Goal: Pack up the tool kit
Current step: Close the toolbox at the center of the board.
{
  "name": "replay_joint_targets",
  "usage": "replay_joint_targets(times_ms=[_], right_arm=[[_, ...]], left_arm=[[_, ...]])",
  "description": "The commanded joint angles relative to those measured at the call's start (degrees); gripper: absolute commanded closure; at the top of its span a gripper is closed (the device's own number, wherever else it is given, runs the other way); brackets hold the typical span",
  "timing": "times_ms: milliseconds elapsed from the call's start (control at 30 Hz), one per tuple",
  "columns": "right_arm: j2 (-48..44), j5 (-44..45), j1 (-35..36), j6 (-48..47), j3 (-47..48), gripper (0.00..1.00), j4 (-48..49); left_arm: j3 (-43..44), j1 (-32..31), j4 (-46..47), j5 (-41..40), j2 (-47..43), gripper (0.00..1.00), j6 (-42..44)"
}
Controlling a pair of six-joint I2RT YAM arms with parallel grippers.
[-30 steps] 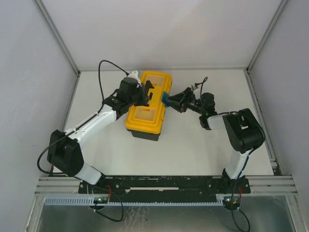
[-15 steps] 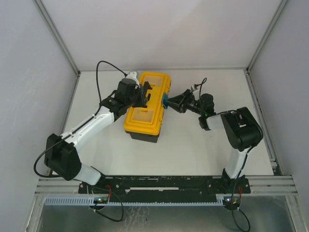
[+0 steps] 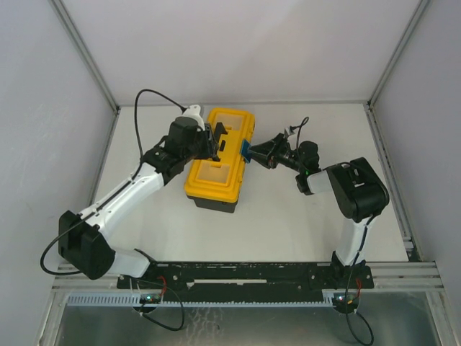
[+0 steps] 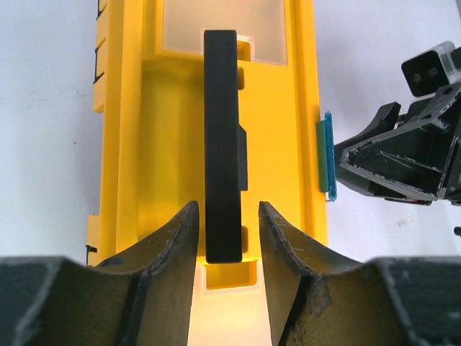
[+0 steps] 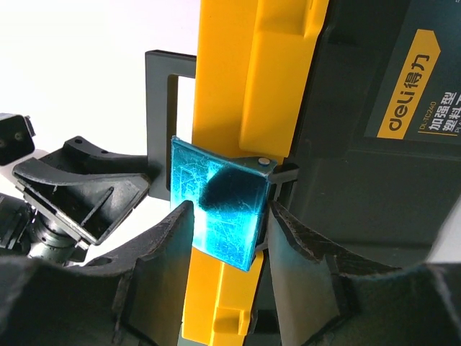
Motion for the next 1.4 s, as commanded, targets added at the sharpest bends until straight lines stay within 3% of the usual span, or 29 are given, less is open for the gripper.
replay_joint_targets(times_ms=[0,133,333,467,733,933,1133,1367], right_arm=[[0.9,-0.5,0.0,0.4,0.0,0.55,4.3],[1.2,-0.4,0.0,1.0,-0.1,0.56,5.4],[1.1,-0.7,0.0,1.1,-0.1,0.57,5.5],[1.2,-1.0,-0.2,1.1,-0.1,0.58,5.6],[2.3,-0.8,-0.3,2.6,-0.7,0.57,7.5],[4.4,-0.9,-0.3,5.6,-1.1,0.53,12.3],[4.4,-0.9,-0.4,5.4,-1.2,0.54,12.0],[4.3,-1.0,-0.5,5.4,-1.1,0.55,11.8]], left_arm=[[5.0,-3.2,0.0,-3.0,-2.1,0.56,4.2],[10.1,-8.5,-0.5,-3.4,-0.9,0.45,8.5],[17.0,-10.0,-3.8,0.3,5.9,0.45,8.0],[16.7,-10.5,-2.4,2.2,7.5,0.42,8.0],[23.3,-10.5,-9.1,5.9,16.5,0.48,7.4],[21.9,-10.4,-9.4,2.0,16.3,0.50,6.4],[22.2,-10.3,-9.2,4.9,17.2,0.59,6.6],[23.1,-10.3,-10.0,5.1,18.3,0.64,6.6]])
